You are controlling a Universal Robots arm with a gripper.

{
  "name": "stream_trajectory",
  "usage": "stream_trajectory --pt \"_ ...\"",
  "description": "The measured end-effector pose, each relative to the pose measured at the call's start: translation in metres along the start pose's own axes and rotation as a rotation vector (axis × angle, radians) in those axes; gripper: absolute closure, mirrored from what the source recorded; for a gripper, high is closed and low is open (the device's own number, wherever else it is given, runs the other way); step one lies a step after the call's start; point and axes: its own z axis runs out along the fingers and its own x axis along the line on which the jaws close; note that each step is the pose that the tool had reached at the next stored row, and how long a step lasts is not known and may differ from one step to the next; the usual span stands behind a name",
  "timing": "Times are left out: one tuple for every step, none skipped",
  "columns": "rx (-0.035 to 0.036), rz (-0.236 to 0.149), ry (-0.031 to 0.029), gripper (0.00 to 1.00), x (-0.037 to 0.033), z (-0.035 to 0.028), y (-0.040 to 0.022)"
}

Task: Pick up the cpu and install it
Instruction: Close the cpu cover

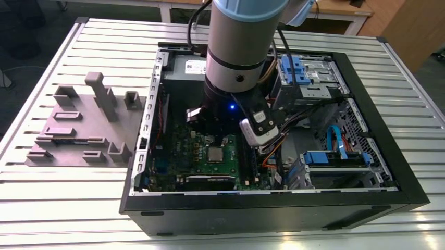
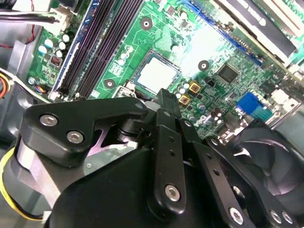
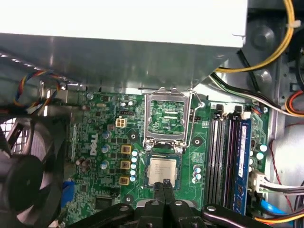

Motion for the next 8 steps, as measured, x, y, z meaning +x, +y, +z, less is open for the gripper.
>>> stream_trajectory --pt "0.0005 -0.011 0.0001 0.89 0.0000 0.0000 0.0000" --pt "0.0010 -0.022 0.0002 0.89 0.0000 0.0000 0.0000" --pt "0.0014 -0.034 0.0003 0.89 0.0000 0.0001 0.0000" --pt "0.0019 -0.045 0.0004 0.89 0.0000 0.0001 0.0000" --pt "0.0022 -0.055 0.0006 0.89 0.0000 0.0001 0.0000" --pt "0.0025 -0.062 0.0006 0.89 0.0000 0.0001 0.0000" --pt "0.0026 -0.065 0.0007 0.89 0.0000 0.0001 0.0000" --pt "0.0027 -0.065 0.0007 0.89 0.0000 0.0000 0.0000"
